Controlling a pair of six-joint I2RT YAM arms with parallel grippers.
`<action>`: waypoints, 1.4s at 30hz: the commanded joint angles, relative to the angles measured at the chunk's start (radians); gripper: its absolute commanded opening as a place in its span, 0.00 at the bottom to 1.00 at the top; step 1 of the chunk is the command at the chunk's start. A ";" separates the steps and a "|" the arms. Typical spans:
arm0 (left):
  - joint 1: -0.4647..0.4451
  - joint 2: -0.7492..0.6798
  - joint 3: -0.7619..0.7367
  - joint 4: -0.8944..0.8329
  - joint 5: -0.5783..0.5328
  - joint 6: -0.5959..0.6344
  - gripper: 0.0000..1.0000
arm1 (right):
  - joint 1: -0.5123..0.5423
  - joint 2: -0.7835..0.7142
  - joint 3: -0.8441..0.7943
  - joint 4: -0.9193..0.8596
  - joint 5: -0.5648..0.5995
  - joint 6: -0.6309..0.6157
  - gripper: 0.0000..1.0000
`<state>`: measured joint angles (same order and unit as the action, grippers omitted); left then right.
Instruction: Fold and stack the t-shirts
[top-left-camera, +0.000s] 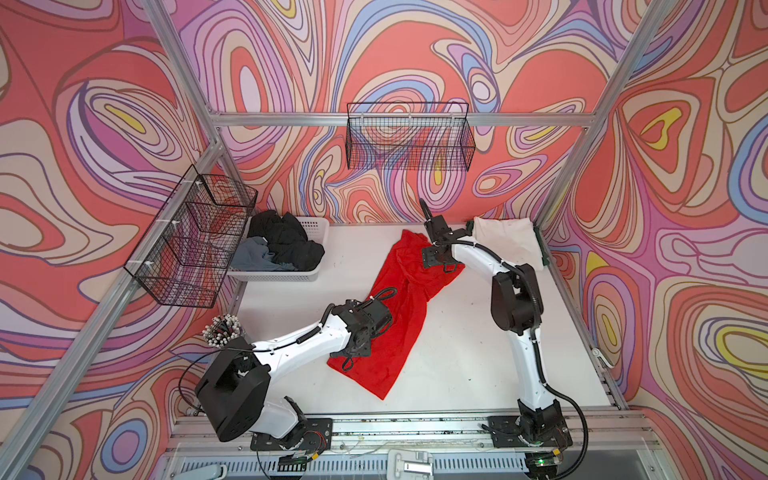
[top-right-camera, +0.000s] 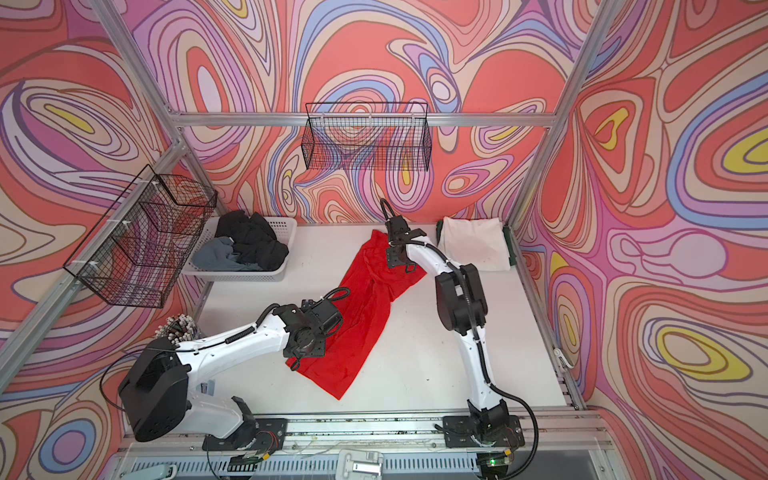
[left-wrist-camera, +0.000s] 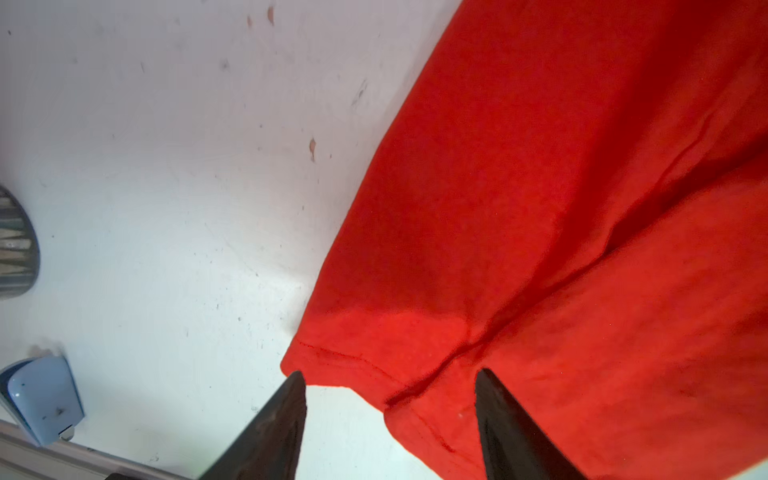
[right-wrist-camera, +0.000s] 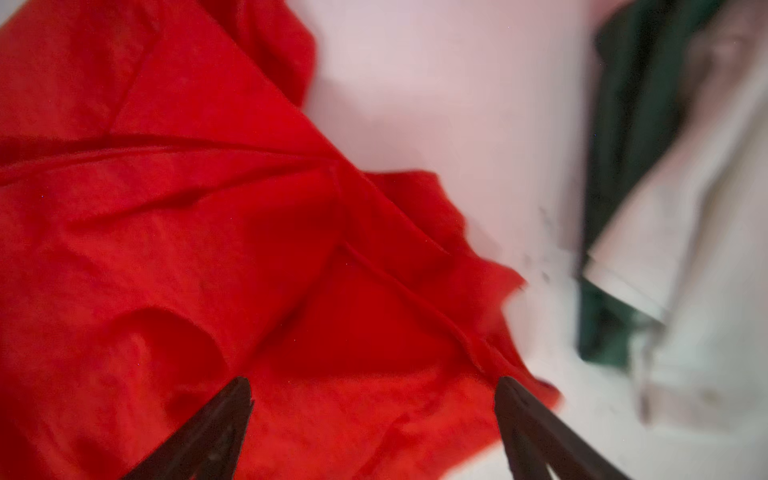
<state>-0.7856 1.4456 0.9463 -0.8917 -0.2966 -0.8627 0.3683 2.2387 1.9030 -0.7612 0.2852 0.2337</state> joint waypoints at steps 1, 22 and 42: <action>0.024 0.011 0.037 0.004 -0.028 0.064 0.65 | -0.011 -0.137 -0.149 0.069 0.002 0.086 0.97; 0.063 0.155 -0.002 0.156 0.062 0.093 0.61 | -0.088 0.123 -0.097 0.203 -0.244 0.118 0.74; -0.112 0.275 0.122 0.152 0.146 0.002 0.61 | -0.176 0.352 0.340 0.163 -0.445 0.085 0.90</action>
<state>-0.8776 1.6905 1.0519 -0.7422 -0.1825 -0.8425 0.2344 2.6232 2.3116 -0.5598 -0.0780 0.2848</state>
